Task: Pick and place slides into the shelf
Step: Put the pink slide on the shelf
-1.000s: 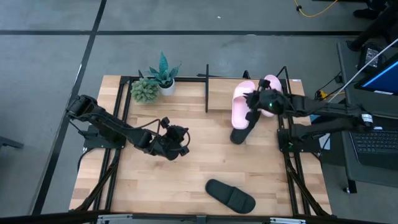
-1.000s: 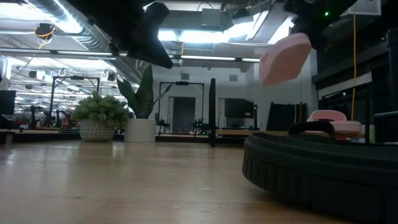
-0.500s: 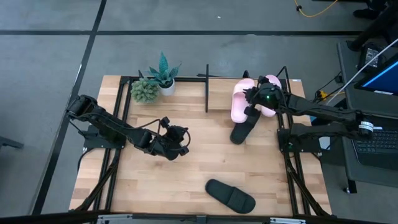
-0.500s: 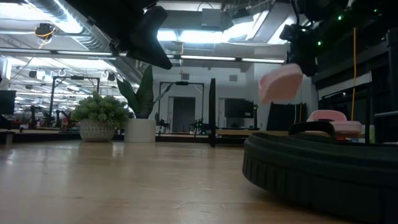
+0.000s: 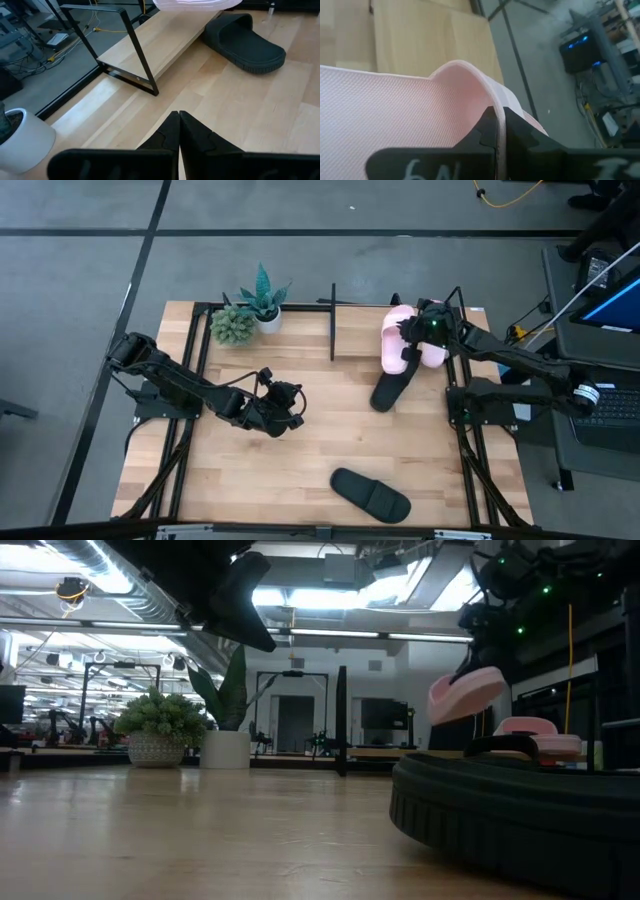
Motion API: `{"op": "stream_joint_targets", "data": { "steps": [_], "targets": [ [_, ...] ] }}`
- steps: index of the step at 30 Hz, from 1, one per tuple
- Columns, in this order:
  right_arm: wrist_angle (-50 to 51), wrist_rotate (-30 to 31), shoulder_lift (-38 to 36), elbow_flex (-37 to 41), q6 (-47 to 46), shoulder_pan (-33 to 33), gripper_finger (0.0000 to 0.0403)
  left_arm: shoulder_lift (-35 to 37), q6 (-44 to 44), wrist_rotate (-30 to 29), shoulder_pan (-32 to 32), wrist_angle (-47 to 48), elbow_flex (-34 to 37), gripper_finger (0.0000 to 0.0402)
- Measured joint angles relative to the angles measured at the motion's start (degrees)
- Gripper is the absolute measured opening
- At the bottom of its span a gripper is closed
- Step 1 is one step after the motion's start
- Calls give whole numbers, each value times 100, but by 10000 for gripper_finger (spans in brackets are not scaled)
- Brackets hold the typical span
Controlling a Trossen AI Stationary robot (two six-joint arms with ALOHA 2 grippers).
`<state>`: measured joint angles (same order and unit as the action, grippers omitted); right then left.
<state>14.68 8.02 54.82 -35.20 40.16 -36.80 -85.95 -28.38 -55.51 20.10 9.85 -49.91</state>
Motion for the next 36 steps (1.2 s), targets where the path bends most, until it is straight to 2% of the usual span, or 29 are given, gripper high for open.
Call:
{"op": "stream_joint_targets", "data": {
  "steps": [11, 19, 26, 36],
  "targets": [
    [137, -638, 511, 0, 467, -386, 15, -2, 0, -55, 0, 0, 0, 0],
    [-257, -644, 996, 0, 773, -688, 15, -2, -2, -57, 0, 0, 0, 0],
    [-223, -380, 1022, 0, 1141, -904, 15, -2, 2, -59, -10, 0, 2, 0],
    [-212, -316, 1022, 0, 1328, -1059, 15, -2, 48, 48, -252, 5, 2, 0]
  ]
}}
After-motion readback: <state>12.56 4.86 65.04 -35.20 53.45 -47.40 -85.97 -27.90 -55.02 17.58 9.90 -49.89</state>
